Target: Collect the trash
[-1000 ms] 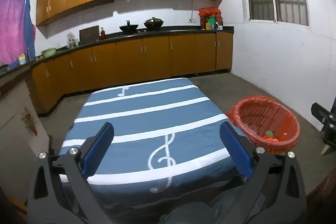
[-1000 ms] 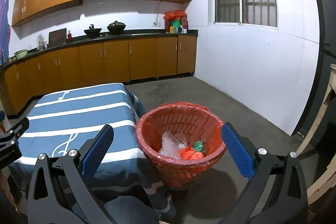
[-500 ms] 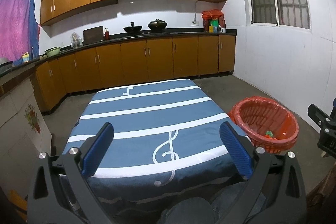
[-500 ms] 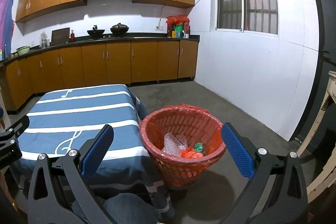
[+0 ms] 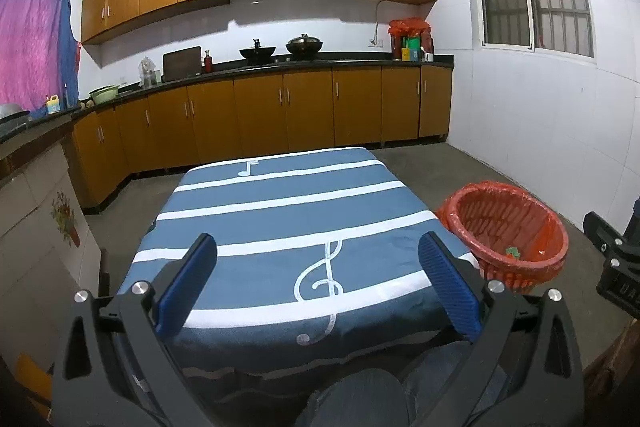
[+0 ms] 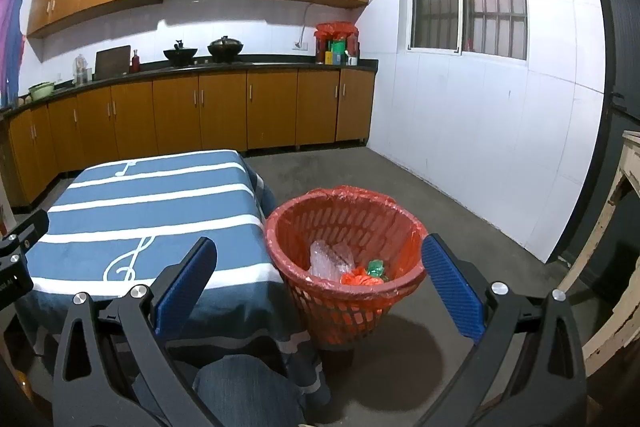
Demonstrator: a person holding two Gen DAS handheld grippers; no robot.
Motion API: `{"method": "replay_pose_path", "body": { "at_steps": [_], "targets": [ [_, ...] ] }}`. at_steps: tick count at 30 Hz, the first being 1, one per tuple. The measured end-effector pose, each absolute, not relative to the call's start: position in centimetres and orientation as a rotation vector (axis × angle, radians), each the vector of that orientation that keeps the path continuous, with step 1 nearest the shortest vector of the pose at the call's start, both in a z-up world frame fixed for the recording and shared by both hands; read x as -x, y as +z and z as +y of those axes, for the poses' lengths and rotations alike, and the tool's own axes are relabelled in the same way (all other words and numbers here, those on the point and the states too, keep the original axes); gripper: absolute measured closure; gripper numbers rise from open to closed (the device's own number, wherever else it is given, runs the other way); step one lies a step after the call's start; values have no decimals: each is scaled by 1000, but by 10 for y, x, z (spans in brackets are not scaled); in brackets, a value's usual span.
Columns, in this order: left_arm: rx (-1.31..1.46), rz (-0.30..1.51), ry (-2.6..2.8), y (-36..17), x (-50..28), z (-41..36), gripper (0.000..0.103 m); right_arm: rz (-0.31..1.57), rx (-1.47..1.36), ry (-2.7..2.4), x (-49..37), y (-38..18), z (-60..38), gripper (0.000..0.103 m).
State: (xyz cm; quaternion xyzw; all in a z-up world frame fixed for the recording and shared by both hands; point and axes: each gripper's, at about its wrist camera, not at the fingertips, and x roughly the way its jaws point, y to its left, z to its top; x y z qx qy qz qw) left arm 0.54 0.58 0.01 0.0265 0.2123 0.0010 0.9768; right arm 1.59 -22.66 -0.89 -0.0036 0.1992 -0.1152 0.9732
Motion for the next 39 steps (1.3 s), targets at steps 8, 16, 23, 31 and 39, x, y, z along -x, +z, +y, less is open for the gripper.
{"method": "replay_pose_path", "body": {
  "at_steps": [8,16,23,31,39],
  "targets": [
    [-33,444,2,-3,-3,9,4,418,4,-226,-14,-13,-224,2],
    [-20,441,-1,-3,-3,10,4,418,5,-227,-14,-13,-224,2],
    [-17,436,-6,-3,-1,9,4,421,4,-226,-15,-13,-225,2],
    [-16,435,-6,-3,-1,9,4,423,5,-226,-15,-14,-226,2],
    [-16,438,-9,-2,-2,9,4,429,7,-224,-16,-15,-226,2]
  ]
}}
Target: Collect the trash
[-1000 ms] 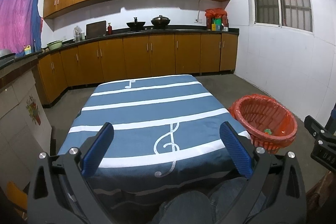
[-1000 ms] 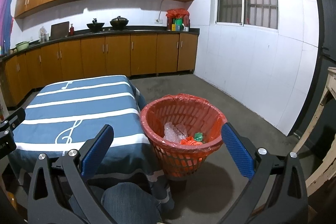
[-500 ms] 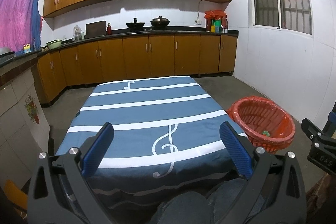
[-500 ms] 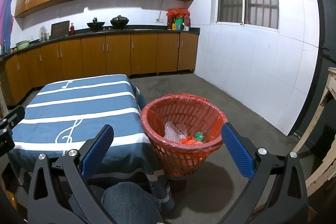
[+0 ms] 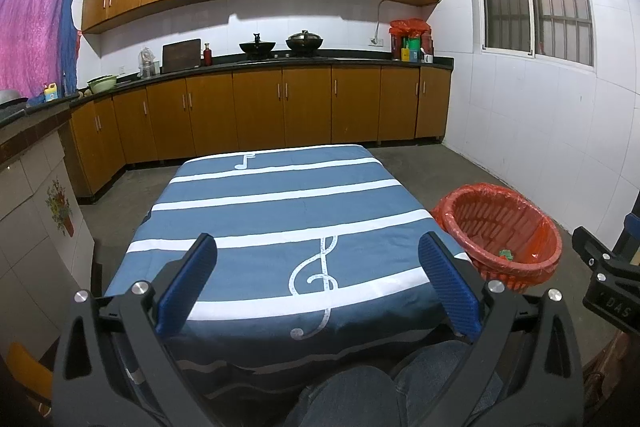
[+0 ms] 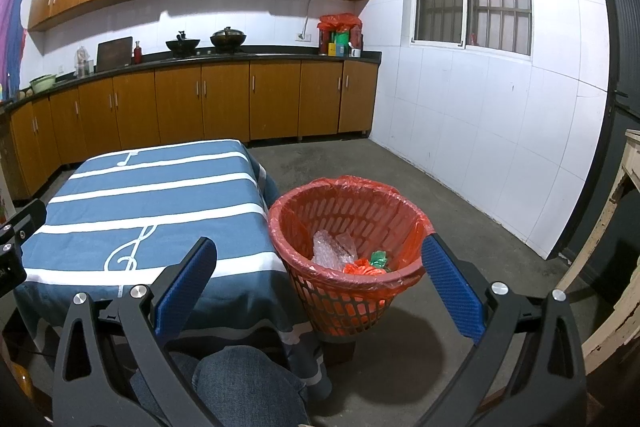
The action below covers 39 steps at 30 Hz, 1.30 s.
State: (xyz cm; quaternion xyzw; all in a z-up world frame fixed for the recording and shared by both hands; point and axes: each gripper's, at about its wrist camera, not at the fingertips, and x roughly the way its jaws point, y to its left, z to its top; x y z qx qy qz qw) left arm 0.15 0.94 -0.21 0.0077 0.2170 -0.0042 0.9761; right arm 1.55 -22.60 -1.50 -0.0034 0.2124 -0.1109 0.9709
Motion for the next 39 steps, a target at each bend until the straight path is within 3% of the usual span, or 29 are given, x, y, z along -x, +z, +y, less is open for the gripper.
{"method": "replay_pose_path", "body": {
  "at_steps": [39],
  "targets": [
    [-17,451,-14,-8,-4,11,4,435,6,-223,-16,-14,-229,2]
  ]
}}
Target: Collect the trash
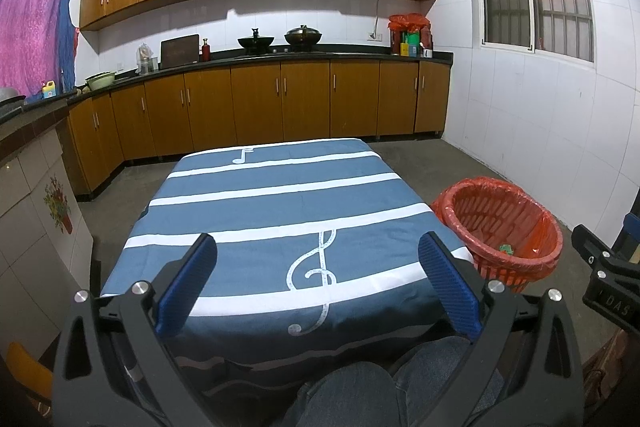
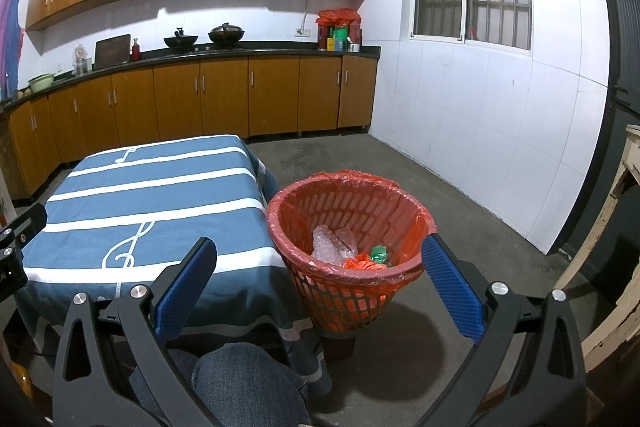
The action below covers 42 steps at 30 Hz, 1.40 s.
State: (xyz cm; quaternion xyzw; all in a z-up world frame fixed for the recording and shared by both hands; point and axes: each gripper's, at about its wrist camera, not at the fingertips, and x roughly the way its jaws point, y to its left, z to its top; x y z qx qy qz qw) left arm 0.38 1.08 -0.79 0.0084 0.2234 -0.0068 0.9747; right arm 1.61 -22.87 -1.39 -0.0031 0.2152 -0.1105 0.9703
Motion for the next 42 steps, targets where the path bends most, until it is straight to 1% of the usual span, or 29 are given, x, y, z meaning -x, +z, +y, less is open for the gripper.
{"method": "replay_pose_path", "body": {
  "at_steps": [42],
  "targets": [
    [-20,469,-16,-12,-7,19,4,451,-8,-226,-10,-14,-235,2]
  ]
}}
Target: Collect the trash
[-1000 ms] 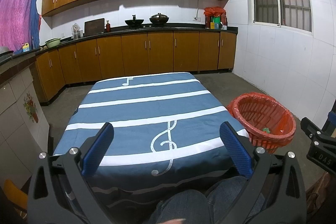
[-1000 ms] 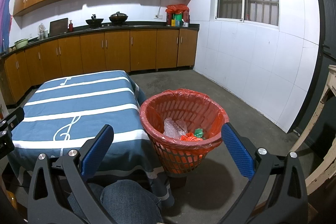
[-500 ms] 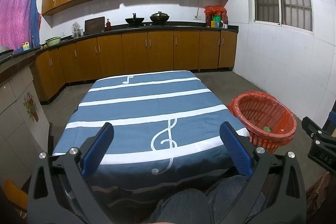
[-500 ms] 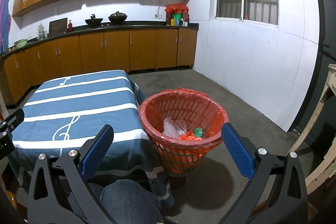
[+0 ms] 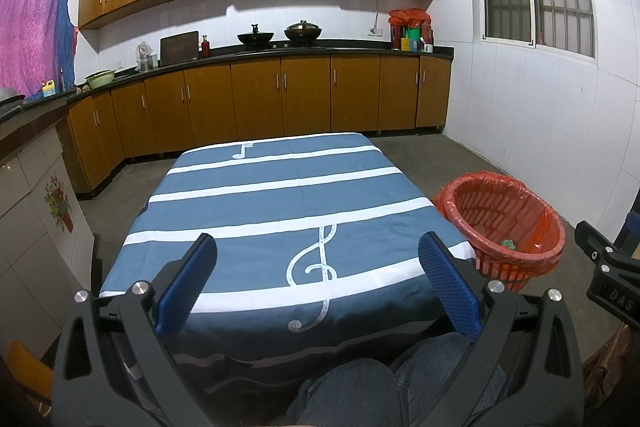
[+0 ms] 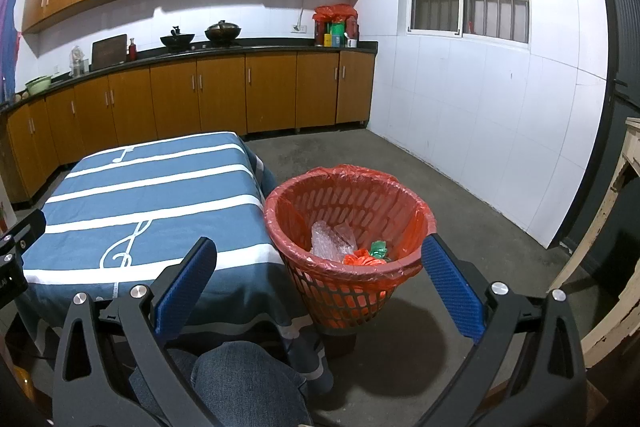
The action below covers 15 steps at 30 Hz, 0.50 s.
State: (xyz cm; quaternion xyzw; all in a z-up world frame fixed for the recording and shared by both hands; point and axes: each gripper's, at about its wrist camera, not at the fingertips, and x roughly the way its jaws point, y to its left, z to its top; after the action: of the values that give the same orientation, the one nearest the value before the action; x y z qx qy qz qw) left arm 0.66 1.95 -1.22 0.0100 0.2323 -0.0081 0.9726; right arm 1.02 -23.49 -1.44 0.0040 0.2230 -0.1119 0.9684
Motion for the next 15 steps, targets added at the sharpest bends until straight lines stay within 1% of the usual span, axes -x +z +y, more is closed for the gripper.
{"method": "replay_pose_path", "body": {
  "at_steps": [15],
  "targets": [
    [-20,471,-17,-14,-7,20,4,455,-11,-225,-11,-11,-236,2]
  ]
}}
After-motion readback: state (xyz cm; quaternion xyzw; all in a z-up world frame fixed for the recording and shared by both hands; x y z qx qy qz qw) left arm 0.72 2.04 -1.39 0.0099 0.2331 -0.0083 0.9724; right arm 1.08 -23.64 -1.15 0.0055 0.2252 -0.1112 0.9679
